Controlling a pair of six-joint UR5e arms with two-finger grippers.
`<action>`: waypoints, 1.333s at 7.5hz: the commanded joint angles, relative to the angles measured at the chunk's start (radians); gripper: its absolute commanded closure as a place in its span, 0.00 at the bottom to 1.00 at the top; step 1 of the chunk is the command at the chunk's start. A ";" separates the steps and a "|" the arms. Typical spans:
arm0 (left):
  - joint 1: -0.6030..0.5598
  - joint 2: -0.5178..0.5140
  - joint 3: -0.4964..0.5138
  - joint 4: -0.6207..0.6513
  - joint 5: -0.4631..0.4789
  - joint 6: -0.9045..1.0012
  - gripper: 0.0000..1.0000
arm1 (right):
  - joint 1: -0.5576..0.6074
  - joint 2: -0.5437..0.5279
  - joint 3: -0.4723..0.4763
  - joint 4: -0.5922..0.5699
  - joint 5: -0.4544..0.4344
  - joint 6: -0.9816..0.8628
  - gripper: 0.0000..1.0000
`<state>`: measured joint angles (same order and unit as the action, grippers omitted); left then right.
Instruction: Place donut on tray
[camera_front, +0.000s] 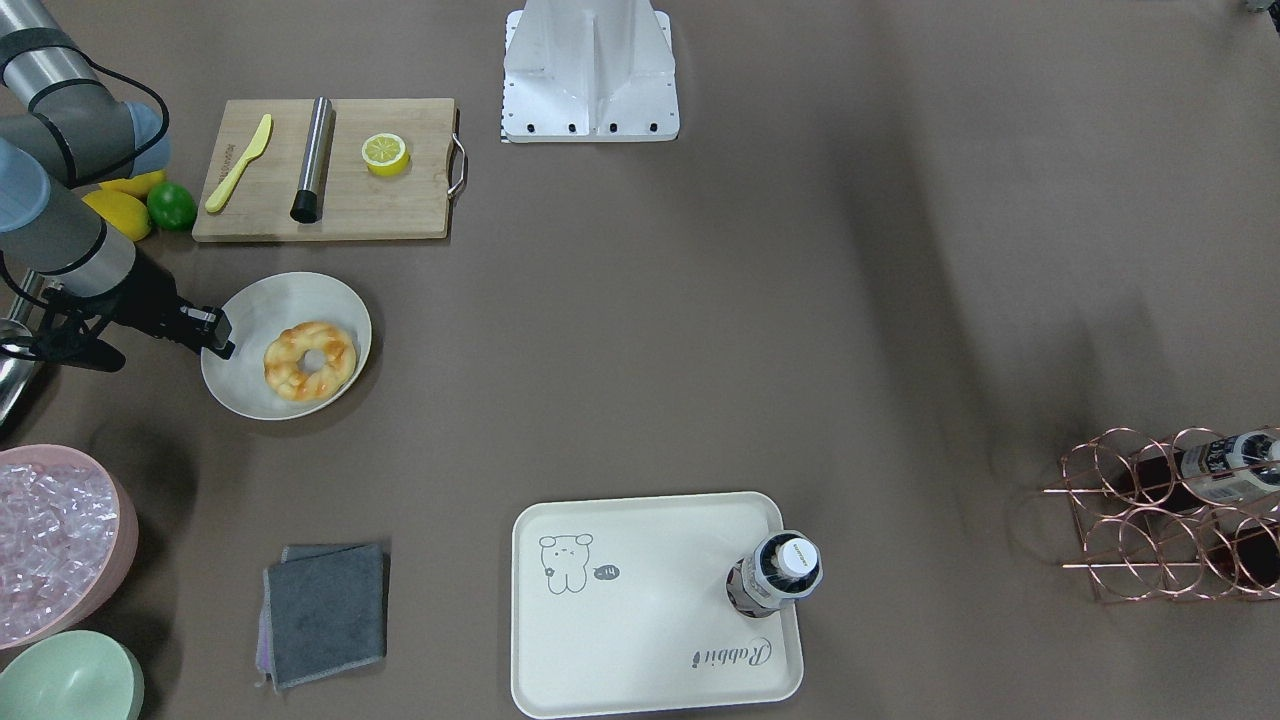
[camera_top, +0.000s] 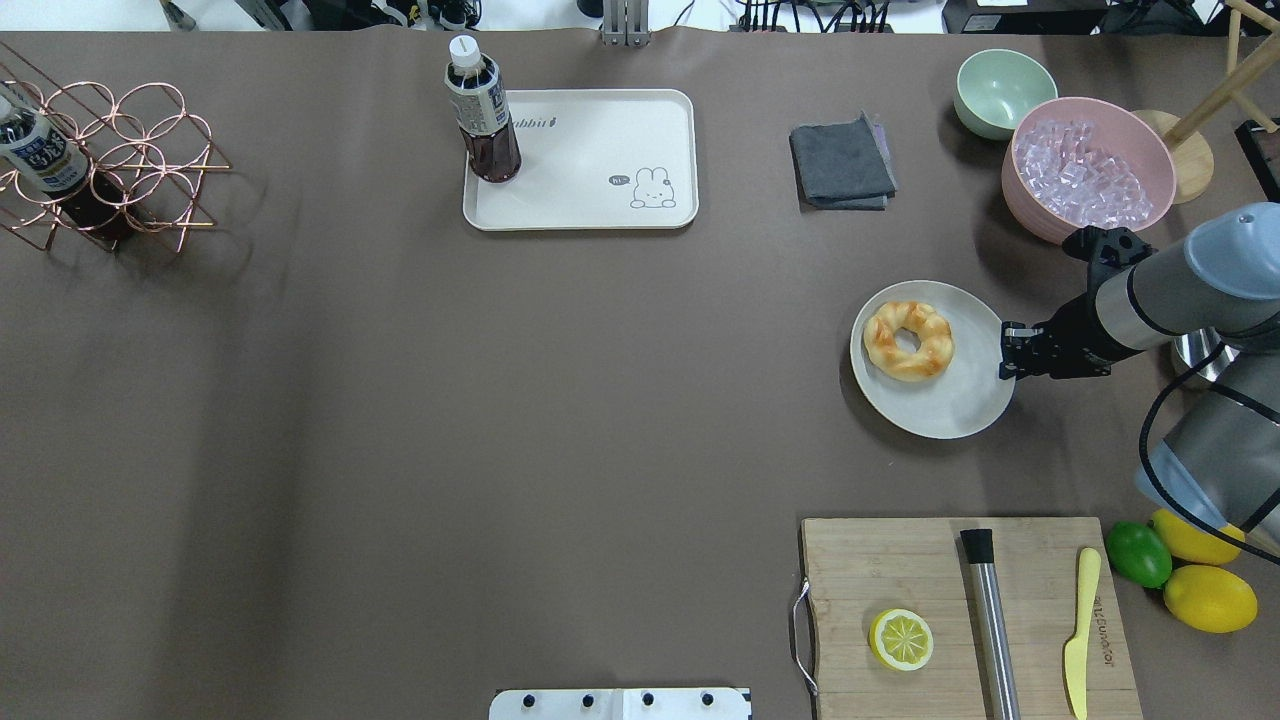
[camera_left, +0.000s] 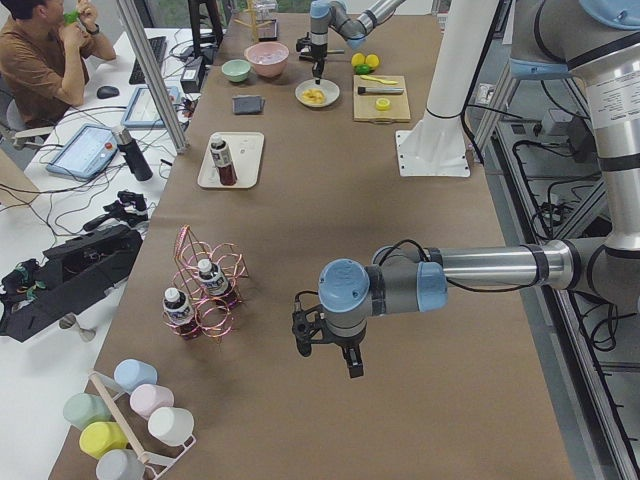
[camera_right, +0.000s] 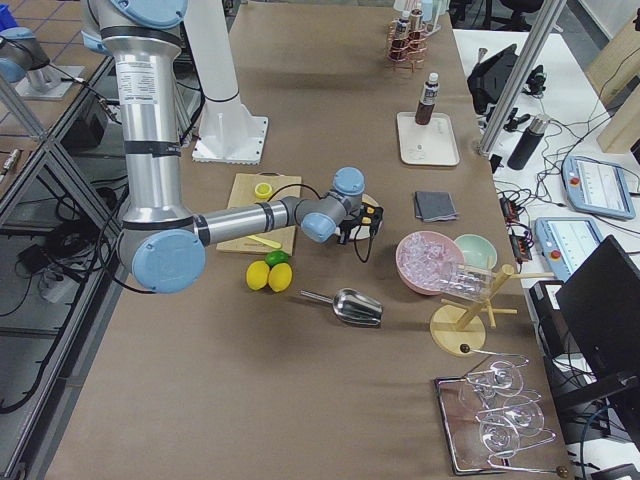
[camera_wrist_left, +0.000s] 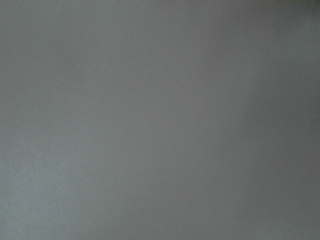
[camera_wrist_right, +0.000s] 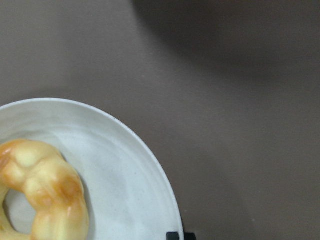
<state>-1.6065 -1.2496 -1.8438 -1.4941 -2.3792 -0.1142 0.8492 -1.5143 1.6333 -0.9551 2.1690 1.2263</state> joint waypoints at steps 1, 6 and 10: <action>0.000 -0.001 -0.003 0.000 0.000 -0.001 0.02 | 0.004 0.077 0.005 -0.004 0.009 0.060 1.00; 0.000 0.003 -0.003 0.000 0.000 -0.001 0.02 | 0.001 0.481 -0.187 -0.008 -0.003 0.345 1.00; 0.000 -0.001 0.000 0.000 0.002 -0.002 0.02 | -0.059 0.758 -0.458 -0.008 -0.141 0.504 1.00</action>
<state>-1.6061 -1.2487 -1.8442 -1.4941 -2.3780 -0.1157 0.8214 -0.8553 1.2695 -0.9634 2.0939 1.6659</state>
